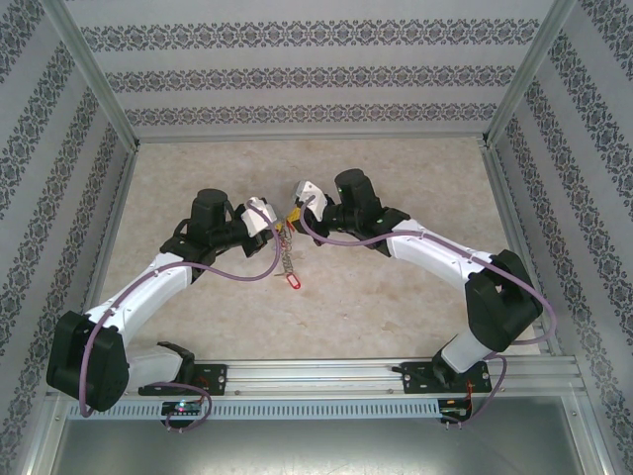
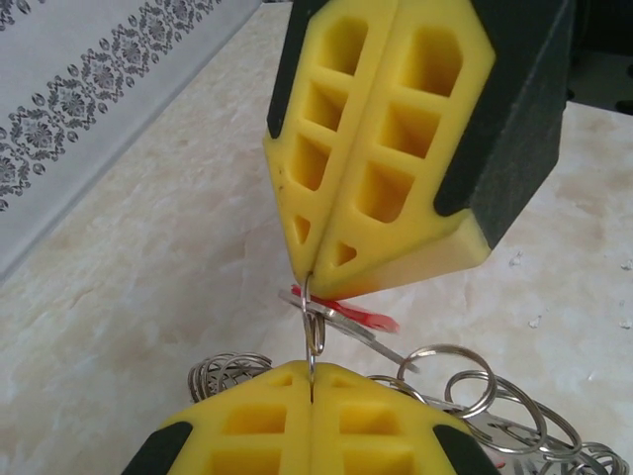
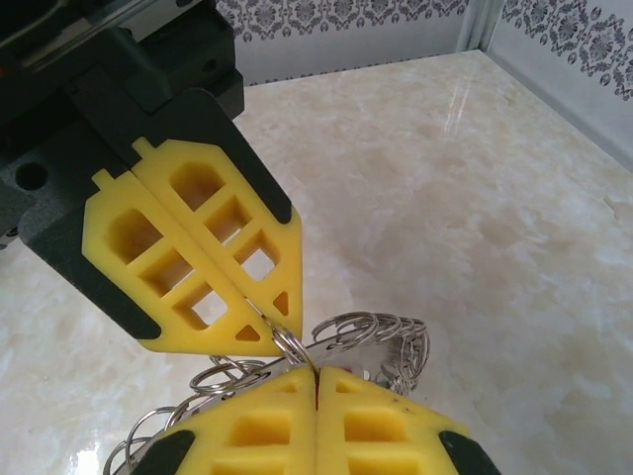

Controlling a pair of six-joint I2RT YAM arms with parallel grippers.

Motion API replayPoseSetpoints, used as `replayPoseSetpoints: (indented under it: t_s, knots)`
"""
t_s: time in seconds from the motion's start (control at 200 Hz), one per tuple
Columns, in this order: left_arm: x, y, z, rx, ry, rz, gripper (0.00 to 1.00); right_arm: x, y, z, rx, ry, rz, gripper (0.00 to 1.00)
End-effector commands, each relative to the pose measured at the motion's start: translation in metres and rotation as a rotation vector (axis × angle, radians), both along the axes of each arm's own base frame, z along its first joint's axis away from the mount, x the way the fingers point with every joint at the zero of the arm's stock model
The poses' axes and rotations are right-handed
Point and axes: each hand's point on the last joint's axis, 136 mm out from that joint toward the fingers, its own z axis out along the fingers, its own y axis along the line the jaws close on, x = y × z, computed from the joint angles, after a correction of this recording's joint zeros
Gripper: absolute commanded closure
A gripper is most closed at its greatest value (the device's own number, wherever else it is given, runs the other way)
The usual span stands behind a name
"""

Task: Put the keys on the keyring

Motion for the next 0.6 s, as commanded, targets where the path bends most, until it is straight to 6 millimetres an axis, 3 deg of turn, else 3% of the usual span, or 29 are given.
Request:
replayPoseSetpoints:
  t_s: [0.0,0.595]
  knots:
    - [0.003,-0.011,0.028,-0.077,-0.061,-0.028,1.0,0.005,-0.001,-0.002,0.027,0.014,-0.015,1.0]
    - [0.006,-0.015,0.039,-0.161,-0.049,-0.036,1.0,0.02,-0.022,-0.015,0.053,0.1,-0.121,1.0]
